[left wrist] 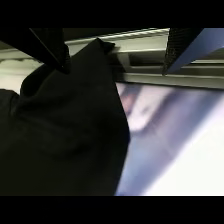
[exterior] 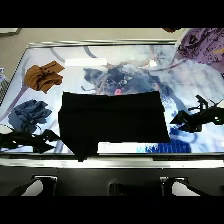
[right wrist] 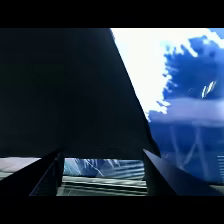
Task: Fold the clothes and pants, and hang the long-sleeved shirts on hangers.
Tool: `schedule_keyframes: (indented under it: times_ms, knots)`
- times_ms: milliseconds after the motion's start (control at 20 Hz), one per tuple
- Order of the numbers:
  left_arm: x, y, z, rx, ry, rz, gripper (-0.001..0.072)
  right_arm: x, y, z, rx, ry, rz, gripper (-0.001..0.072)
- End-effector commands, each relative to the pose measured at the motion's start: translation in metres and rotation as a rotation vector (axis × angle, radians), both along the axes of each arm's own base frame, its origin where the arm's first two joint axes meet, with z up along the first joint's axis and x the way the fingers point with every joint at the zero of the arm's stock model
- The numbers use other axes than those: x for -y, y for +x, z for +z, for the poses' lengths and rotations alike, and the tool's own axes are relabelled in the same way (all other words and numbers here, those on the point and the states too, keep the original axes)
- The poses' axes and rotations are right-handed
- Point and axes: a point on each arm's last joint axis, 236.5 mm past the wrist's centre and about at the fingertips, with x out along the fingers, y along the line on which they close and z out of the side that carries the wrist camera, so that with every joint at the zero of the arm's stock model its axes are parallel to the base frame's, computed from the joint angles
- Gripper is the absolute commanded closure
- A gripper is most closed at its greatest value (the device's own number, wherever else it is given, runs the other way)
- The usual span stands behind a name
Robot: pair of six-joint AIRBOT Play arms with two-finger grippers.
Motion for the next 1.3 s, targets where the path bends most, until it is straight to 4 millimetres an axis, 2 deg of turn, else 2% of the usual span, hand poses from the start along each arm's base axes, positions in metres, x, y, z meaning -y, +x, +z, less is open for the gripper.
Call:
schedule_keyframes:
  times_ms: [0, 250, 550, 600, 650, 700, 750, 900, 1050, 1250]
  knots:
    - [0.032, -0.011, -0.016, 0.02, -0.048, 0.006, 0.0047, -0.007, 0.001, 0.002, 0.021, 0.029, -0.015, 0.017]
    - [0.057, -0.005, -0.023, 0.045, -0.021, -0.046, 0.0048, -0.014, 0.006, 0.006, 0.036, 0.064, -0.027, 0.0175]
    - [0.077, -0.017, -0.039, -0.014, -0.011, -0.112, 0.0048, -0.018, 0.008, 0.008, 0.045, 0.083, -0.033, 0.0175]
    - [0.079, -0.019, -0.04, -0.017, -0.01, -0.123, 0.0085, -0.018, 0.008, 0.008, 0.045, 0.083, -0.034, 0.0175]
    - [0.08, -0.02, -0.04, -0.018, -0.011, -0.128, 0.0262, -0.018, 0.008, 0.009, 0.043, 0.085, -0.032, 0.0176]
    - [0.08, -0.021, -0.039, -0.019, -0.014, -0.13, 0.0527, -0.019, 0.007, 0.009, 0.039, 0.087, -0.031, 0.0177]
    - [0.08, -0.021, -0.038, -0.021, -0.017, -0.131, 0.0681, -0.019, 0.005, 0.008, 0.034, 0.086, -0.027, 0.0177]
    - [0.082, -0.025, -0.037, -0.034, -0.027, -0.141, 0.0687, -0.011, -0.005, 0.003, -0.002, 0.044, -0.002, 0.0201]
    - [0.083, -0.026, -0.036, -0.037, -0.03, -0.144, 0.0687, 0.008, -0.016, -0.014, -0.035, -0.048, 0.023, 0.0199]
    - [0.083, -0.028, -0.035, -0.042, -0.034, -0.148, 0.0687, -0.006, -0.036, -0.046, -0.111, 0.014, 0.049, 0.0194]
